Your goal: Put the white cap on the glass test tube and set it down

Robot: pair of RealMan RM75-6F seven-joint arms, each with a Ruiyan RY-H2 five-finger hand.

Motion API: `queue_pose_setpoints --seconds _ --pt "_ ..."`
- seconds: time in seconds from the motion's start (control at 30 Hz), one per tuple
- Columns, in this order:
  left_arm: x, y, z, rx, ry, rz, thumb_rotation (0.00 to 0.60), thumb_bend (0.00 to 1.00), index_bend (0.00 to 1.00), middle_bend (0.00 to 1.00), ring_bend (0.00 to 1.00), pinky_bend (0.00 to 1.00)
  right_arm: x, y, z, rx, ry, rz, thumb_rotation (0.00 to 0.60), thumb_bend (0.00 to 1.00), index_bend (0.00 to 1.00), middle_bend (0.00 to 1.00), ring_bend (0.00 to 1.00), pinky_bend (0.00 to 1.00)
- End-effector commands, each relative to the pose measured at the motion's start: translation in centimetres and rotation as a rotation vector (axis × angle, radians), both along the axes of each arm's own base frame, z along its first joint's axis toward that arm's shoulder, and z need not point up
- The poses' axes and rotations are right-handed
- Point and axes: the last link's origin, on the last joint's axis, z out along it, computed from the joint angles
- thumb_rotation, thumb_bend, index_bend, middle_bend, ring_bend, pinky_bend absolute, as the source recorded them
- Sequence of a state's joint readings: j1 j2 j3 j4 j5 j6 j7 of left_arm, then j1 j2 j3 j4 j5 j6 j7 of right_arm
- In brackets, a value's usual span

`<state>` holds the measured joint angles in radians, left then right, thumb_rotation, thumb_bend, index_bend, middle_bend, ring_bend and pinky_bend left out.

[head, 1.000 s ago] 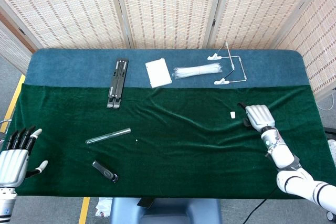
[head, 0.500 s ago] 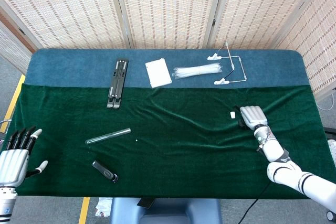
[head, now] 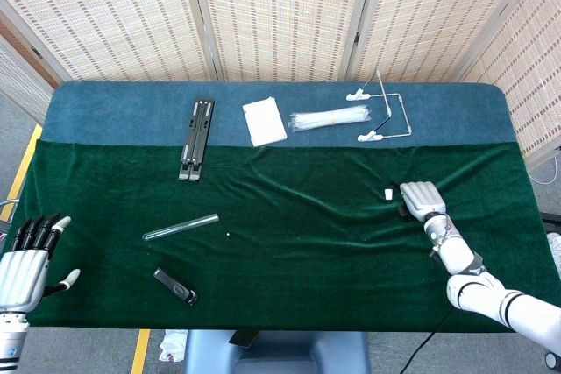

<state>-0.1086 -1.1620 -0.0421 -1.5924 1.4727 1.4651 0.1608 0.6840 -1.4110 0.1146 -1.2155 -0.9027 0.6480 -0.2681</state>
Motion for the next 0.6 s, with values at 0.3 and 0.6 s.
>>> queue_pose_setpoints --seconds 0.3,0.6 --pt "0.1 0.0 -0.1 -0.005 -0.003 -0.005 0.600 0.24 0.16 0.13 0.06 0.00 0.4 2.3 1.0 0.004 0.012 0.043 0.600 0.61 0.22 0.91 1.00 0.95" --pt "0.1 -0.1 -0.3 -0.009 -0.005 -0.007 0.600 0.24 0.16 0.13 0.06 0.00 0.4 3.6 1.5 0.003 0.033 0.050 0.600 0.61 0.22 0.91 1.00 0.95"
